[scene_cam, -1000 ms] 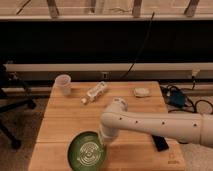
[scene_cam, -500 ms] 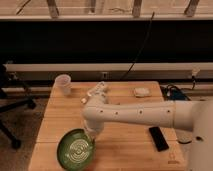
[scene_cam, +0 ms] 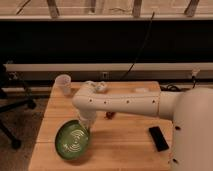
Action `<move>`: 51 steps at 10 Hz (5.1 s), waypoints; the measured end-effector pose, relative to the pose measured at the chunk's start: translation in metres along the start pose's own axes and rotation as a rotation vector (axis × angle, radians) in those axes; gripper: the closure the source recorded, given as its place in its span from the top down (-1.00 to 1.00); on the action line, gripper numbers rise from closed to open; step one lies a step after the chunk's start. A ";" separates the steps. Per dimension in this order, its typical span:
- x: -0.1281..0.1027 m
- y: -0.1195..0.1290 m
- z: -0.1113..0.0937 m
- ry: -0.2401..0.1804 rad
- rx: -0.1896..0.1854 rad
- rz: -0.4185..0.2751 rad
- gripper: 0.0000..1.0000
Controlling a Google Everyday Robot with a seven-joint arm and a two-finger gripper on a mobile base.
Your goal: Drag the ceramic bowl in a circle
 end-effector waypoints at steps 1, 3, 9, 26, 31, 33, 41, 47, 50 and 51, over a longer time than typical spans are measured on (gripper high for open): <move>0.008 0.011 -0.004 0.008 -0.009 0.022 -1.00; 0.017 0.030 -0.013 0.026 -0.018 0.071 -1.00; -0.021 0.116 -0.033 0.070 -0.038 0.265 -1.00; -0.107 0.038 0.010 -0.036 -0.043 0.150 -1.00; -0.055 0.002 0.011 -0.020 -0.056 0.014 -1.00; -0.027 -0.014 0.014 -0.023 -0.067 -0.048 -1.00; 0.031 0.026 -0.011 0.049 -0.099 0.020 -1.00; -0.017 0.119 -0.030 0.088 -0.104 0.231 -1.00; -0.062 0.127 -0.025 0.056 -0.105 0.295 -1.00; -0.075 0.125 -0.019 0.042 -0.101 0.300 -1.00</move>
